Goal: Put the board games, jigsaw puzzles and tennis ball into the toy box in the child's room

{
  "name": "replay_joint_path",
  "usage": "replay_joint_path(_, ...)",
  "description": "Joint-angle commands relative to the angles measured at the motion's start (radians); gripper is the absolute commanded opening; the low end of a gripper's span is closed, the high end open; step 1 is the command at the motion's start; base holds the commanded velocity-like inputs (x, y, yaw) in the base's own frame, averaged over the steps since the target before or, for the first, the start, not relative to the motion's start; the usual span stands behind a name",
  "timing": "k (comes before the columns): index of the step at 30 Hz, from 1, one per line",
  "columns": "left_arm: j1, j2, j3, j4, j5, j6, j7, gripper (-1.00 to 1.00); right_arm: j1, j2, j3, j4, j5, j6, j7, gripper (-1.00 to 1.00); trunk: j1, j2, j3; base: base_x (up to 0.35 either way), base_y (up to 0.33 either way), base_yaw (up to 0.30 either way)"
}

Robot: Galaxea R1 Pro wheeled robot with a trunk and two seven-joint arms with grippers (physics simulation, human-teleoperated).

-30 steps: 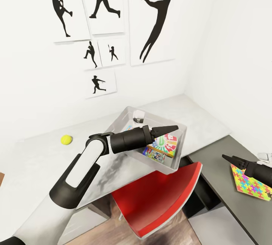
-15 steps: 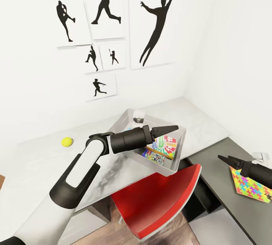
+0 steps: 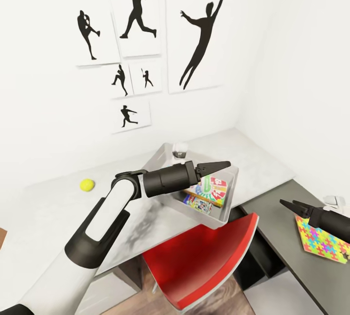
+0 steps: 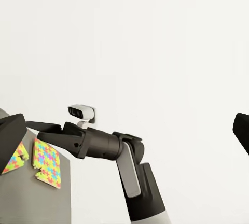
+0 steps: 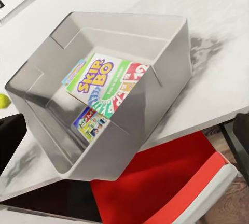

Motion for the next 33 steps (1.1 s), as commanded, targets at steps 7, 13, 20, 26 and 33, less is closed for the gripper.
replay_joint_path(7, -0.001, -0.006, 0.000, 0.000, -0.005, 0.003, 0.006, 1.00, -0.001, 0.000, 0.000, 0.000, -0.003, 0.006, 0.001, 1.00, 0.001, -0.002, 0.010, 0.000, 0.000, 0.000)
replay_joint_path(13, -0.001, -0.008, 0.000, 0.000, -0.006, 0.003, 0.010, 1.00, -0.001, 0.000, 0.000, 0.000, -0.003, 0.006, 0.001, 1.00, 0.001, -0.002, 0.020, 0.000, 0.000, 0.000)
replay_joint_path(20, -0.001, -0.010, 0.000, 0.000, -0.007, 0.003, 0.014, 1.00, -0.001, 0.000, -0.002, 0.000, -0.003, 0.006, 0.001, 1.00, 0.001, -0.002, 0.031, 0.000, 0.000, 0.000)
replay_joint_path(26, -0.001, -0.010, 0.000, 0.000, -0.008, 0.003, 0.015, 1.00, -0.001, 0.000, -0.003, 0.000, -0.003, 0.006, 0.001, 1.00, 0.001, -0.002, 0.041, 0.000, 0.000, 0.000)
replay_joint_path(33, 0.000, -0.010, 0.000, 0.000, -0.008, 0.003, 0.016, 1.00, -0.001, 0.000, -0.005, 0.001, -0.003, 0.006, 0.001, 1.00, 0.001, -0.002, 0.053, 0.000, 0.000, 0.000)
